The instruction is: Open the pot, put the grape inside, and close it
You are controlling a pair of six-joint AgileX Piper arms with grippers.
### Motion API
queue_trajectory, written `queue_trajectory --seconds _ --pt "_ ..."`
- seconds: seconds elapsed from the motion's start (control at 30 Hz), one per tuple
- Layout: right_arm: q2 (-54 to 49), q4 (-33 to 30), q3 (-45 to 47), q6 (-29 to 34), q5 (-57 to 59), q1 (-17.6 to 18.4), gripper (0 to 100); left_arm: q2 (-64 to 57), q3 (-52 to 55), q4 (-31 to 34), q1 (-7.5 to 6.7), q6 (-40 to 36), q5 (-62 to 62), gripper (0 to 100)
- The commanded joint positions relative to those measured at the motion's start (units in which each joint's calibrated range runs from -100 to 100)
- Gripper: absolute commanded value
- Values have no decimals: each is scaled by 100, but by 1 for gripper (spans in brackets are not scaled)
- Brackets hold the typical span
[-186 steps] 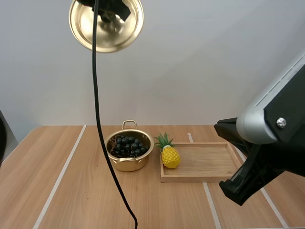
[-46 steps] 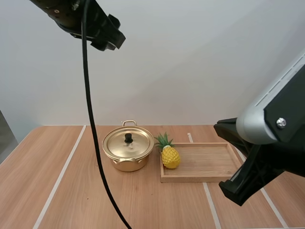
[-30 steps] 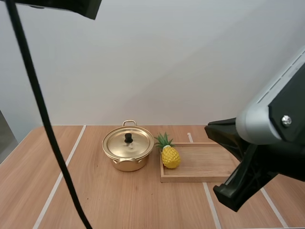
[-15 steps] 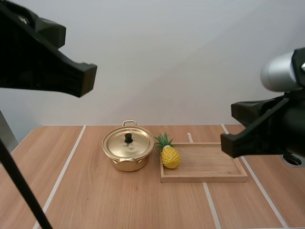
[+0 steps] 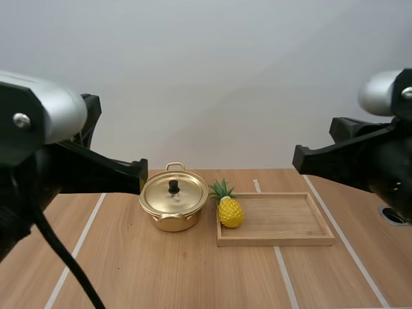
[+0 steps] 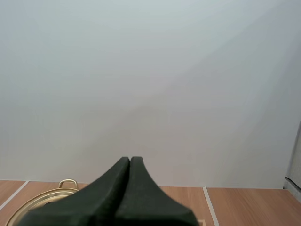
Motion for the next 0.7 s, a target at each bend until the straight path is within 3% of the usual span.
queue_trajectory --seconds 0.0,0.17,0.5,0.67 --pt "-36 -72 500 55 -1015 -91 0 -33 417 121 126 -298 -650 0" --pt "-36 -184 1299 55 -2524 -171 0 -33 1113 121 340 -599 -1633 0" --pt "-36 -595 2482 55 -2899 -171 0 -33 2085 191 340 -575 -1996 0" --pt "-36 -595 3203 55 -3166 -171 0 -33 3011 256 340 -575 -3269 0"
